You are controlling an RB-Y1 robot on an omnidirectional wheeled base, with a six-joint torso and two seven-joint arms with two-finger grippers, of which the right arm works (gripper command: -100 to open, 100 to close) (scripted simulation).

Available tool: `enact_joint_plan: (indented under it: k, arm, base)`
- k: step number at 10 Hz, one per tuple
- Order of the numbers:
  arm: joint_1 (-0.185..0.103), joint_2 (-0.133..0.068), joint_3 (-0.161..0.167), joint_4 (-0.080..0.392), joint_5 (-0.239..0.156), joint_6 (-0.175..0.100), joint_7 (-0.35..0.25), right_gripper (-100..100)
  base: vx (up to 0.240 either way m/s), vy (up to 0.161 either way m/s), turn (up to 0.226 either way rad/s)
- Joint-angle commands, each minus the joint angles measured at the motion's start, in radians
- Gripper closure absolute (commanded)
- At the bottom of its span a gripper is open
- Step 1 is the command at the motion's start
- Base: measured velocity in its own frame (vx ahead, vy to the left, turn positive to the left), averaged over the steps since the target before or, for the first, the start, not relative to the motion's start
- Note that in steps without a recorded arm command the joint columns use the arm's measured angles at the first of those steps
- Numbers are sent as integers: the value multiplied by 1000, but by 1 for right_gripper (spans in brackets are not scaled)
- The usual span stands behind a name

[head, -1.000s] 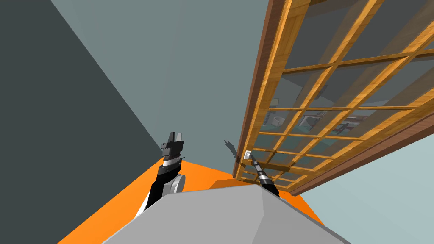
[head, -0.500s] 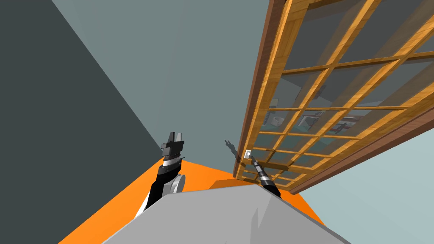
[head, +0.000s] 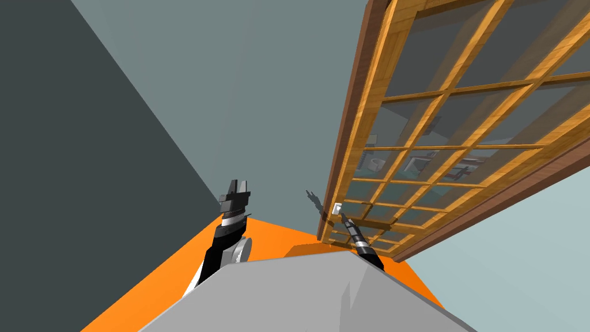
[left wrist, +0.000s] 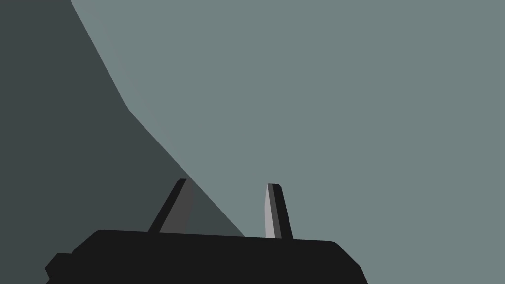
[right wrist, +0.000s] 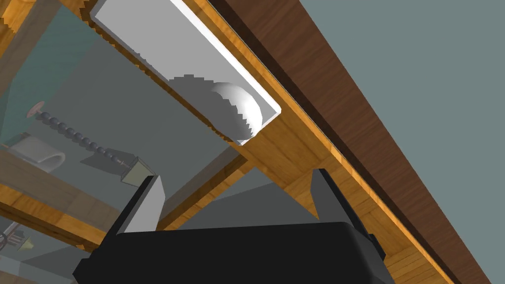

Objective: Pull the door open

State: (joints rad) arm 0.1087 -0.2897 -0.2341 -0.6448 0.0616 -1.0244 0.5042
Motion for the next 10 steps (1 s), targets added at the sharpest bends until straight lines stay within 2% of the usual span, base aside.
enact_joint_plan:
  k: [1, 3, 4, 5, 8, 9, 10]
  arm:
    - [2, -3, -11, 8, 14, -5, 50, -100]
    - [4, -3, -18, 10, 23, -7, 102, -100]
    - [4, -3, -18, 10, 23, -7, 109, -100]
    - [7, -4, -26, 12, 32, -9, 149, -100]
    - [12, -6, -40, 15, 50, -12, 227, -100]
    - [12, -6, -40, 15, 50, -12, 233, -100]
    - [15, -6, -47, 17, 59, -14, 273, -100]
  base:
    - [-20, 31, -18]
    - [-19, 26, -7]
    - [-17, 21, -7]
    - [-15, 22, -10]
    - [-15, 30, -11]
    - [-16, 23, -6]
    - [-15, 20, -7]
